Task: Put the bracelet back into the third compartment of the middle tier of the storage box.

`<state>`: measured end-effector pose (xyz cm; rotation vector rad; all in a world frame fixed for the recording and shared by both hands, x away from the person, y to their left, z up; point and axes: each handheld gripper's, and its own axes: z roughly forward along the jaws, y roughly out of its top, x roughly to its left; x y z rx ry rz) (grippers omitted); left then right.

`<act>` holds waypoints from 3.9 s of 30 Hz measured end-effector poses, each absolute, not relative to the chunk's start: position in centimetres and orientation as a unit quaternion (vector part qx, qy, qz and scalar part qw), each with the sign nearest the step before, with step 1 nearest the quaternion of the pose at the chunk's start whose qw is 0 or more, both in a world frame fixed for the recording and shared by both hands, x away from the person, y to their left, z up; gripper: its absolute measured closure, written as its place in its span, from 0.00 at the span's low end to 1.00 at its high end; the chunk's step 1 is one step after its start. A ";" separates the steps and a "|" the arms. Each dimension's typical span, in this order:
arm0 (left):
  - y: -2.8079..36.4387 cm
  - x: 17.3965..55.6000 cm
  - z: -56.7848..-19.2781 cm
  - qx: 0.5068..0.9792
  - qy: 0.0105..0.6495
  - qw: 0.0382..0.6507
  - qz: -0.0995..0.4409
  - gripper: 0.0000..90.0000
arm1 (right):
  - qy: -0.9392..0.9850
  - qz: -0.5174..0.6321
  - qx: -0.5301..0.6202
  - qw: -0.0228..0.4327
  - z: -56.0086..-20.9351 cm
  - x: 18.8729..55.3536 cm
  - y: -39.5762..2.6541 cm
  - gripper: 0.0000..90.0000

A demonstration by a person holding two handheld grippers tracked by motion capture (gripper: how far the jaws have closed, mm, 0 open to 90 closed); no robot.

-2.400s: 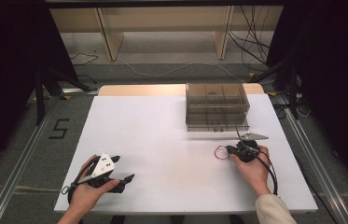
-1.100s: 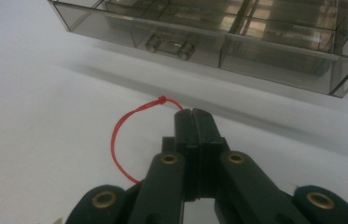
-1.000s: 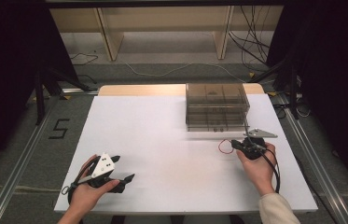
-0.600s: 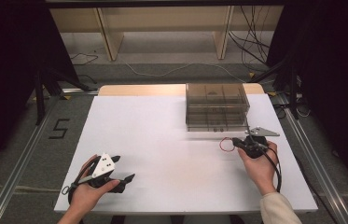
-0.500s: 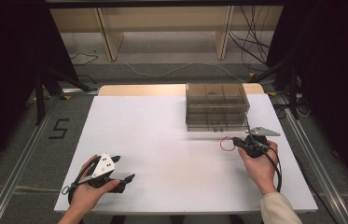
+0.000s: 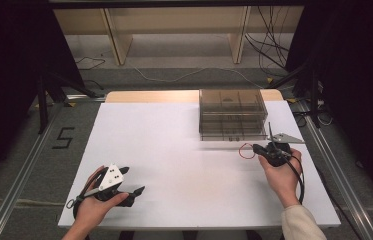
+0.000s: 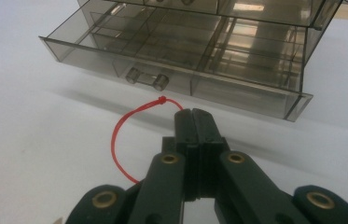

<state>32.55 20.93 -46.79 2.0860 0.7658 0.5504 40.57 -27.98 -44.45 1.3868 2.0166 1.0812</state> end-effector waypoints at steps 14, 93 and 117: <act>20.8 32.6 -46.9 0.831 0.303 0.413 0.217 0.18 | 0.727 0.397 0.507 0.237 -43.9 41.0 -28.4 1.00; 20.7 32.6 -46.9 0.831 0.303 0.413 0.216 0.18 | 0.701 0.409 0.521 0.264 -42.1 44.1 -29.2 1.00; 20.6 32.6 -46.9 0.832 0.301 0.413 0.216 0.18 | 0.700 0.406 0.523 0.267 -42.1 45.2 -29.2 1.00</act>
